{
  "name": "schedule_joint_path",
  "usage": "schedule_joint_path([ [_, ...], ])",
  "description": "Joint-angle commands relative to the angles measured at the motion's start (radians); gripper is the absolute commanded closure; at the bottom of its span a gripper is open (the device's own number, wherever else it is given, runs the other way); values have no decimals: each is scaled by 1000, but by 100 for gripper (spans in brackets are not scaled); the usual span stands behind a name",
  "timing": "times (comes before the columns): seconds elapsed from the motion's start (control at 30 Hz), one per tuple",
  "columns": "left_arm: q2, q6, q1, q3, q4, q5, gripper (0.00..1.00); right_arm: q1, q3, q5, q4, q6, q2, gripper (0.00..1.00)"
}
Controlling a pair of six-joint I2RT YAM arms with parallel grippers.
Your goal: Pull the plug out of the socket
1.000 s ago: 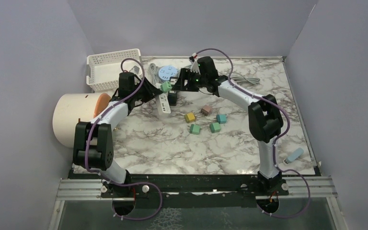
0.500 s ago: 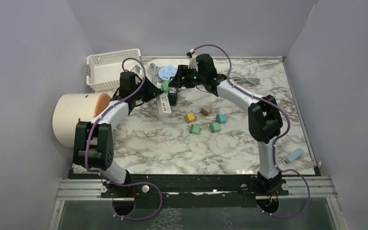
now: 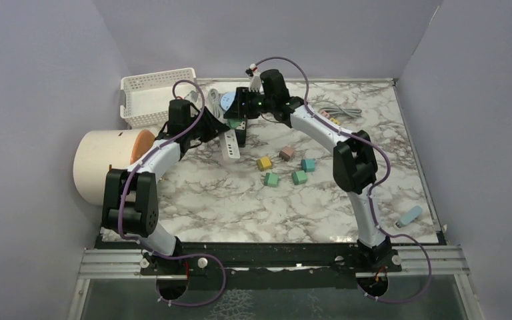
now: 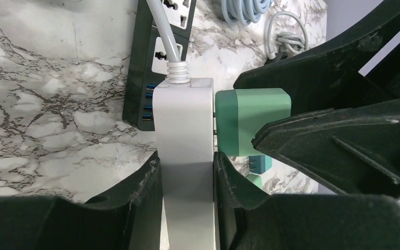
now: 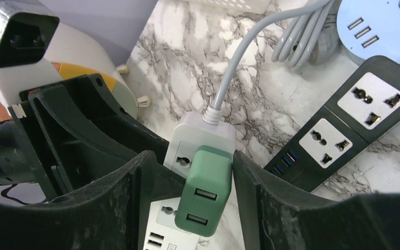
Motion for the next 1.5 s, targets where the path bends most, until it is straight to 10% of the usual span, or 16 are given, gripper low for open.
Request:
schedule_joint_path([
  [0.0,-22,9,-3,47,45,12,100,7,-4,-25,-64,-12,0,42],
  [0.13,-19,4,-4,45,46,0,100,7,-57,-11,-44,-6,-30,56],
  [0.3,-16,7,-2,44,35,-23,100,7,-37,-19,-60,2,-24,99],
  [0.87,40,81,27,44,-79,-297,100,-200,-190,-378,152,255,-283,99],
  [1.33,147,51,78,14,58,-99,100,-200,-674,-133,-109,-186,-473,99],
  [1.47,143,91,78,46,-13,-142,75,-201,-644,-142,-55,-180,-403,99],
])
